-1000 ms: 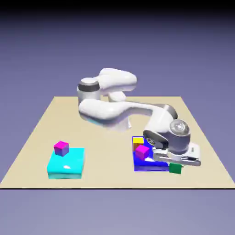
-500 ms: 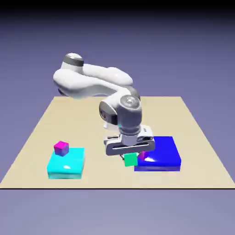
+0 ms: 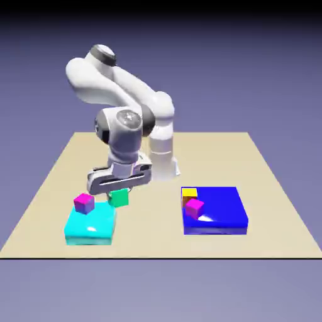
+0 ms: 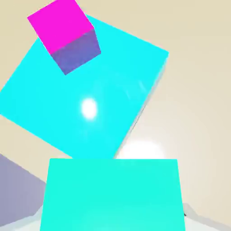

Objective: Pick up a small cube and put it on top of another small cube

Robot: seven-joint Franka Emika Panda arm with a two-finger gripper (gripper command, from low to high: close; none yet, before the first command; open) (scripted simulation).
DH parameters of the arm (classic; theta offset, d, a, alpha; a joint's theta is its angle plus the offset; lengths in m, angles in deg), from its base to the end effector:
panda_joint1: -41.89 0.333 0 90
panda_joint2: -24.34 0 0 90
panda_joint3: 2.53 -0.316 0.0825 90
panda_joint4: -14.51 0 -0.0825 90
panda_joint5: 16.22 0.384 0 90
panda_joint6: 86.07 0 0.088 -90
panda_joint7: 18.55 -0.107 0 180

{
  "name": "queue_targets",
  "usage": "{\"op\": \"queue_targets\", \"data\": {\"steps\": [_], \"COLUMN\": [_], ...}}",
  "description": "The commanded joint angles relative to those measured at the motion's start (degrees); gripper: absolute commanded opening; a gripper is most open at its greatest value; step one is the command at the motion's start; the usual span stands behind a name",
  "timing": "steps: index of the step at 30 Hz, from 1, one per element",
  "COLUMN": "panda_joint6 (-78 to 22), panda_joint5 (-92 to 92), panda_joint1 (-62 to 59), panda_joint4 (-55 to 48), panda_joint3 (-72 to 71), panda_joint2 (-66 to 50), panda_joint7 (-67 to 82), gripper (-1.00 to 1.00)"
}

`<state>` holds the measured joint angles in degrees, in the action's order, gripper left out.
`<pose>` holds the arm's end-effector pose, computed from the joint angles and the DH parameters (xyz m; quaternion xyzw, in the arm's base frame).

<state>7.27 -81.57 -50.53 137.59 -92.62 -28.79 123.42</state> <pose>0.4993 -0.1471 0.3129 -0.0982 -0.9837 0.1263 0.0824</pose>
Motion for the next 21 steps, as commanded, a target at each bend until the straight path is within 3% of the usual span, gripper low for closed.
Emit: {"op": "queue_targets", "data": {"steps": [1,10,18,19,21], "panda_joint6": [0.11,1.08,14.04,14.04,12.06], "panda_joint5": [0.17,0.48,-0.92,-0.92,-0.71], "panda_joint1": [-1.6,-15.43,-10.48,-10.48,-11.24], "panda_joint4": [0.69,6.69,9.78,9.78,9.31], "panda_joint3": [-0.11,-1.1,12.46,12.46,10.39], "panda_joint2": [1.13,10.92,17.34,17.34,16.36], "panda_joint7": [2.5,24.04,23.87,23.87,23.9], "gripper": [-1.0,-1.0,-1.0,1.0,1.0]}}
